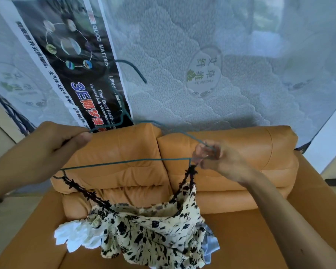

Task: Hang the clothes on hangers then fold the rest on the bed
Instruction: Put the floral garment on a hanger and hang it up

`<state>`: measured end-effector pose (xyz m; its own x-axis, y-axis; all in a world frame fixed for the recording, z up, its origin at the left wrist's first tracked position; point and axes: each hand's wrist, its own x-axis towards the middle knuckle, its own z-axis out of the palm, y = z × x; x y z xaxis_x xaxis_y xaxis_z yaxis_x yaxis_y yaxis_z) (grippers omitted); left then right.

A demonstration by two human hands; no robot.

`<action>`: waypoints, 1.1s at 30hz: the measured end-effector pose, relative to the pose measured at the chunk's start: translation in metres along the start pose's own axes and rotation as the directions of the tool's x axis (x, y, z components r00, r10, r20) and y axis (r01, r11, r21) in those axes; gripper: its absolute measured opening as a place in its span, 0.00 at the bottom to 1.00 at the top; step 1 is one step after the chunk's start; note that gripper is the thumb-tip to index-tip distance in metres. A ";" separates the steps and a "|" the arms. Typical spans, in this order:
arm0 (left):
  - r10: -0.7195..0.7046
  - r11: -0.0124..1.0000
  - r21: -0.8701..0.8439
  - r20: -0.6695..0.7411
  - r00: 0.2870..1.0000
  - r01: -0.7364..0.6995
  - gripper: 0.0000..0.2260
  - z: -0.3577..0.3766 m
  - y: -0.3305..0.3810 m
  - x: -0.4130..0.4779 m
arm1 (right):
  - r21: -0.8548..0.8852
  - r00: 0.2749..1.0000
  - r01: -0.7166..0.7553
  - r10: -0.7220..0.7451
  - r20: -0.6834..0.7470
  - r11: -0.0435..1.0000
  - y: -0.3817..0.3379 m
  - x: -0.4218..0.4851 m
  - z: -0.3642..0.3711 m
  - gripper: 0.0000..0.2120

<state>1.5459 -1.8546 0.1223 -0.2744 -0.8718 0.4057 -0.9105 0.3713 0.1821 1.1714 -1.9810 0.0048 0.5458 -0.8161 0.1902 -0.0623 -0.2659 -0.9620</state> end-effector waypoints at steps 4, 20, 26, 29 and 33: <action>0.028 1.000 0.004 -0.006 1.000 -0.028 0.24 -0.004 0.015 0.007 | -0.002 0.976 0.034 -0.033 0.216 0.999 -0.029 -0.005 -0.015 0.08; -0.419 0.894 -0.243 -0.154 0.895 0.377 0.14 -0.012 0.056 -0.064 | 0.139 0.970 0.102 -0.130 0.206 0.985 -0.081 0.046 0.024 0.19; -0.522 0.606 -0.651 0.110 0.846 0.458 0.11 -0.058 0.090 -0.073 | -0.020 0.910 0.298 -0.277 0.309 0.954 -0.107 0.078 0.077 0.17; -0.620 0.466 -0.724 0.143 0.772 0.509 0.13 -0.080 0.098 -0.072 | -0.123 0.908 0.348 -0.301 0.292 0.929 -0.116 0.096 0.104 0.12; -0.791 0.278 -0.843 0.071 0.608 0.460 0.17 -0.112 0.100 -0.085 | -0.281 0.937 0.349 -0.323 0.135 0.894 -0.142 0.081 0.144 0.11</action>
<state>1.5127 -1.7081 0.2060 0.5311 -0.8464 0.0394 -0.1183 -0.0281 0.9926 1.3452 -1.9353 0.1288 0.6440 -0.6095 0.4624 -0.1002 -0.6664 -0.7388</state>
